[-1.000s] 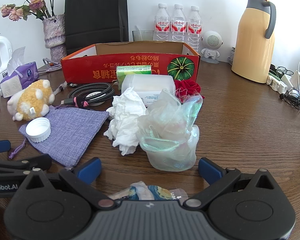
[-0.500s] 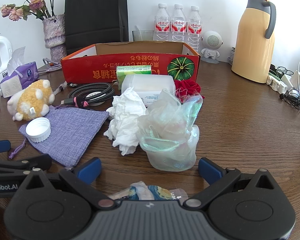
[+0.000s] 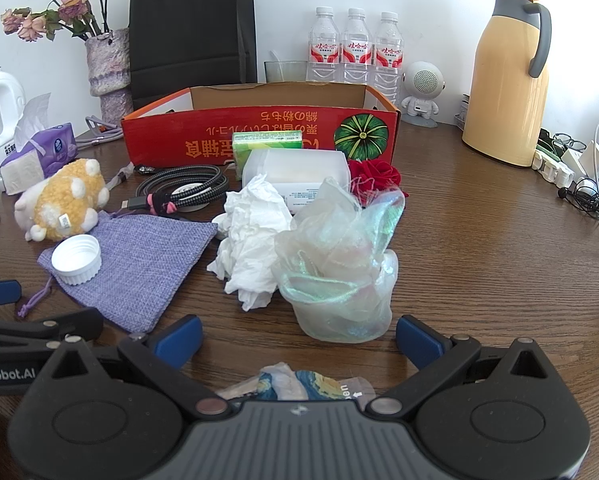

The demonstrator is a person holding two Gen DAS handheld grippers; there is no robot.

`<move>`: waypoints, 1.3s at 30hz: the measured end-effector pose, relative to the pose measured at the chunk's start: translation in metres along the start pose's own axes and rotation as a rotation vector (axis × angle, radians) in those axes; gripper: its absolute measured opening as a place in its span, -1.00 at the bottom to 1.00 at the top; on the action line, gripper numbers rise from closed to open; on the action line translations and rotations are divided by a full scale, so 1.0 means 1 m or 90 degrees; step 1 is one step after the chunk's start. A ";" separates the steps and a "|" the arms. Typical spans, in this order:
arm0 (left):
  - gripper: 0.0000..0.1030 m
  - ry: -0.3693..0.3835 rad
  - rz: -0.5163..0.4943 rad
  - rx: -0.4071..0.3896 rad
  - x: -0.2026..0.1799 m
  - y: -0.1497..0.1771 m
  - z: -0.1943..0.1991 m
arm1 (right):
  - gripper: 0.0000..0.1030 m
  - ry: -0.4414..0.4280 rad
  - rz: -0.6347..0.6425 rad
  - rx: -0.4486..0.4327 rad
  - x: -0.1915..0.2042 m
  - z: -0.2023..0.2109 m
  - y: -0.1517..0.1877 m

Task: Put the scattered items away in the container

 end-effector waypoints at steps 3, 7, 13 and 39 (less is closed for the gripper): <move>1.00 0.000 0.000 0.000 0.000 0.000 0.000 | 1.00 0.000 0.000 0.000 0.000 0.000 0.000; 1.00 0.000 0.000 0.000 -0.001 0.000 0.000 | 1.00 0.000 0.000 0.000 -0.001 0.001 0.000; 1.00 -0.002 0.002 0.000 -0.004 0.000 0.000 | 1.00 -0.002 0.002 0.003 -0.002 0.000 -0.002; -0.16 0.054 -0.005 -0.014 -0.006 -0.026 -0.018 | -0.21 -0.059 -0.029 -0.040 -0.036 0.005 -0.026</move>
Point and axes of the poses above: each gripper's, at about its wrist camera, not at the fingertips, and z roughly against the way its jaws point, x to its left, y to its underside, the point moved 1 cm from there along -z, roughly the way its jaws point, and after that the axes turned 5 degrees about -x, right-handed, at the moved point
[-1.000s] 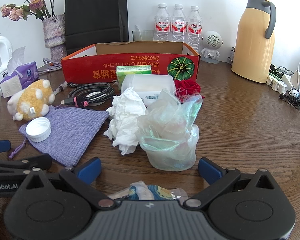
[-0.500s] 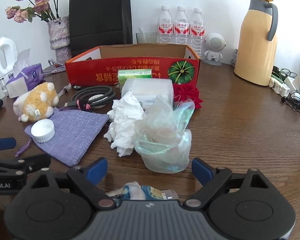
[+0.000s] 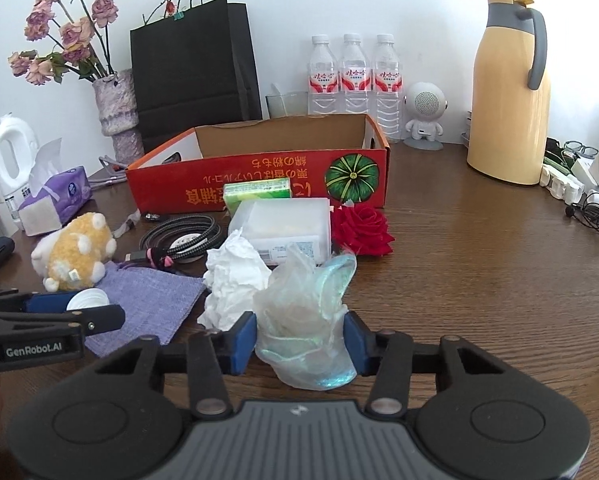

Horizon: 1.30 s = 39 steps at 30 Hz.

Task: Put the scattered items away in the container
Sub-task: 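Drop the white cap with the left tool while the right drops the plastic bag into the box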

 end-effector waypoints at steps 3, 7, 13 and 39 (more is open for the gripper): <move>-0.21 -0.009 0.006 -0.006 0.002 0.001 0.003 | -0.44 0.003 -0.004 -0.008 -0.004 0.004 -0.001; -0.21 -0.004 0.015 -0.045 0.001 -0.003 0.024 | -0.54 0.008 -0.001 -0.034 -0.005 0.020 -0.003; -0.21 0.016 0.000 -0.133 -0.011 -0.023 0.079 | -0.53 0.002 -0.004 -0.092 -0.004 0.060 -0.023; -0.20 -0.081 -0.079 0.080 0.037 -0.240 -0.254 | -0.51 -0.042 0.044 0.244 -0.040 -0.288 -0.266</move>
Point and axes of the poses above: each gripper's, at about its wrist camera, not at the fingertips, and z roughly against the way its jaws point, x to its left, y to its underside, the point moved 1 cm from there along -z, roughly the way its jaws point, and after that the axes turned 5 degrees about -x, right-handed, at the moved point
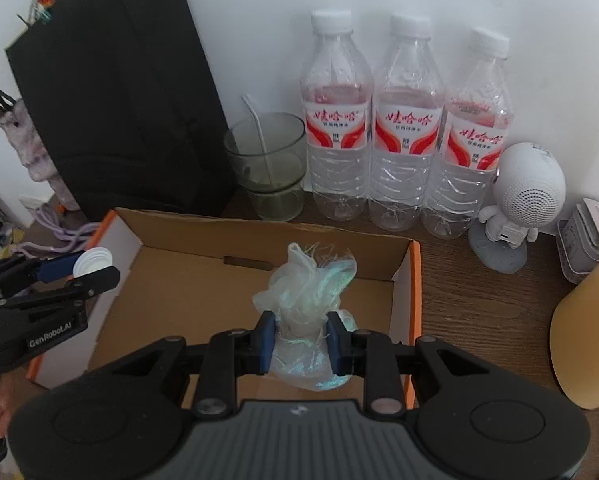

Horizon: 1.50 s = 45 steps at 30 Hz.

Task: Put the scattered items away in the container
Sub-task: 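Drop the white cap with the left tool while the right drops the plastic bag into the box, then move both tools back over the desk toward the plush hamster and tissue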

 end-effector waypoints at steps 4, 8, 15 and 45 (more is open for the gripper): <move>-0.19 0.004 -0.029 0.052 0.002 0.008 -0.033 | -0.42 0.046 0.036 0.051 0.000 -0.045 -0.004; 0.23 0.009 -0.043 0.068 0.006 0.012 -0.043 | -0.13 0.061 0.044 0.054 -0.001 -0.058 -0.007; 0.56 0.043 0.039 0.053 0.029 -0.001 -0.022 | 0.23 0.014 -0.012 0.022 -0.011 -0.018 -0.020; 1.00 -0.031 0.137 -0.331 -0.002 0.185 0.273 | 0.87 0.065 -0.028 -0.433 0.074 0.197 0.248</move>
Point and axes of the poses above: each gripper's, at about its wrist camera, not at the fingertips, and z roughly against the way its jaws point, x to its left, y to its underside, the point moved 1 cm from there along -z, roughly the way its jaws point, and after that the axes turned 5 degrees about -x, right-handed, at the moved point
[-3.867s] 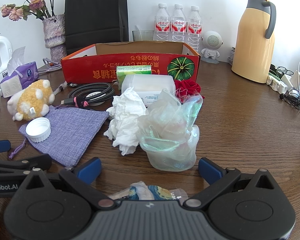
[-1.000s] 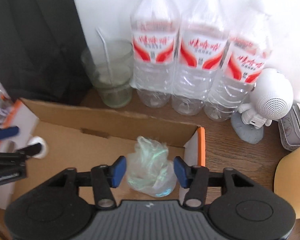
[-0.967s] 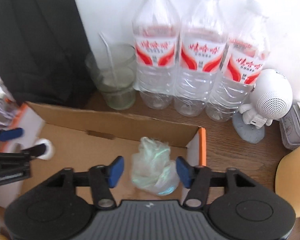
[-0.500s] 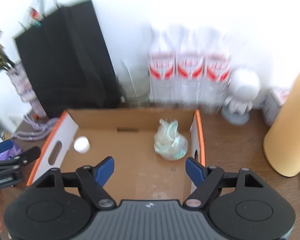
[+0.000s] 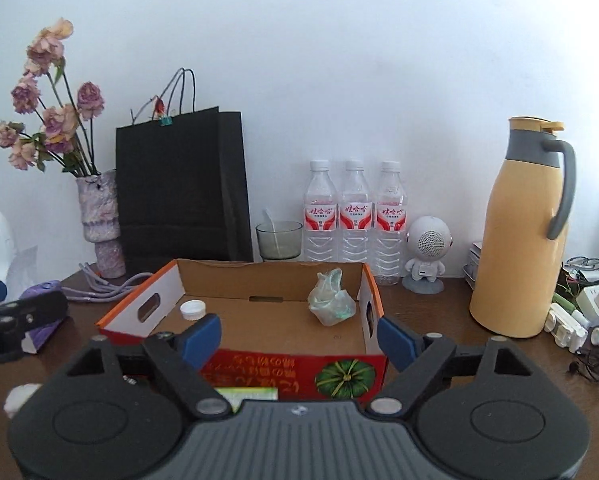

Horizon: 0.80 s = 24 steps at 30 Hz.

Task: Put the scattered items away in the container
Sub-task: 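Move both tools back over the desk toward the plush hamster and tissue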

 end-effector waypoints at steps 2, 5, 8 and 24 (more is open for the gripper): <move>1.00 -0.002 0.001 0.019 -0.003 0.015 0.023 | 0.89 0.007 -0.009 0.017 0.003 0.027 0.017; 1.00 0.007 -0.012 0.029 -0.011 0.031 0.057 | 0.89 0.011 -0.009 0.052 0.009 0.055 0.037; 1.00 0.022 -0.048 0.003 -0.018 0.044 0.089 | 0.89 0.010 -0.009 0.071 0.011 0.078 0.052; 1.00 0.013 -0.039 0.134 -0.019 0.085 0.084 | 0.89 -0.020 0.003 0.134 0.005 0.096 0.104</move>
Point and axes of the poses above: each gripper's, at about its wrist camera, not at the fingertips, and z roughly against the way its jaws point, x to its left, y to its underside, the point moved 1 cm from there along -z, roughly the way its jaws point, and after that the axes turned 5 degrees about -x, right-handed, at the moved point
